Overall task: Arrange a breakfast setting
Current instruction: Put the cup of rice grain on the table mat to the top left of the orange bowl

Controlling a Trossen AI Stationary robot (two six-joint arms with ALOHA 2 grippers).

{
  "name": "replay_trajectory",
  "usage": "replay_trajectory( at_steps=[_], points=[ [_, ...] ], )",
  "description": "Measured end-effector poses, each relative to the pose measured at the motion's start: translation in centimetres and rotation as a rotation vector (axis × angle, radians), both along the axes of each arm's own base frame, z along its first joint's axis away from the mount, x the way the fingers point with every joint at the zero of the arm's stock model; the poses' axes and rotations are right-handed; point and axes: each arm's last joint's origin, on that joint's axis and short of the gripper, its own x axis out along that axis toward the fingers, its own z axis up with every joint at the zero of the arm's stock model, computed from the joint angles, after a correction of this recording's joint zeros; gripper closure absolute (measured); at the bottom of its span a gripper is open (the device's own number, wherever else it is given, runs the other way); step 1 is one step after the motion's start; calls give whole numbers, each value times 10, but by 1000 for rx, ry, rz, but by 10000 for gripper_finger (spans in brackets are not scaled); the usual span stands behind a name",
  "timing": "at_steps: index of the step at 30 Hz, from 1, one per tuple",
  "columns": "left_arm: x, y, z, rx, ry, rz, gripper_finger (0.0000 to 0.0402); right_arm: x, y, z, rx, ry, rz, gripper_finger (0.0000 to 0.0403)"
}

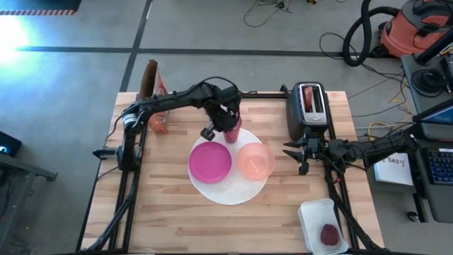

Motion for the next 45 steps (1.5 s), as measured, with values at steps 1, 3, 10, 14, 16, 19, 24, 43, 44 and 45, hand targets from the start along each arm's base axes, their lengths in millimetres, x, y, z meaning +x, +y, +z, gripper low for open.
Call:
replay_trajectory(
  at_steps=[1, 3, 10, 14, 16, 19, 24, 43, 44, 45],
  points=[
    [1, -1, 0, 3, -8, -3, 402, 0, 0, 0, 0, 0, 0, 284],
    [4, -3, 1, 10, -28, -10, 402, 0, 0, 0, 0, 0, 0, 284],
    [10, -13, 1, 20, -62, -38, 402, 0, 0, 0, 0, 0, 0, 284],
    [14, -19, 2, 25, -80, -54, 402, 0, 0, 0, 0, 0, 0, 284],
    [15, -19, 2, 31, -91, -55, 402, 0, 0, 0, 0, 0, 0, 284],
    [19, -18, 1, 55, -111, -50, 401, 0, 0, 0, 0, 0, 0, 284],
    [21, -19, -6, 55, -111, -53, 401, 0, 0, 0, 0, 0, 0, 284],
    [19, -20, -19, 39, -75, -49, 401, 0, 0, 0, 0, 0, 0, 284],
    [19, -20, -20, 35, -74, -43, 400, 0, 0, 0, 0, 0, 0, 284],
    [19, -20, -21, 31, -73, -29, 397, 0, 0, 0, 0, 0, 0, 284]
  ],
)
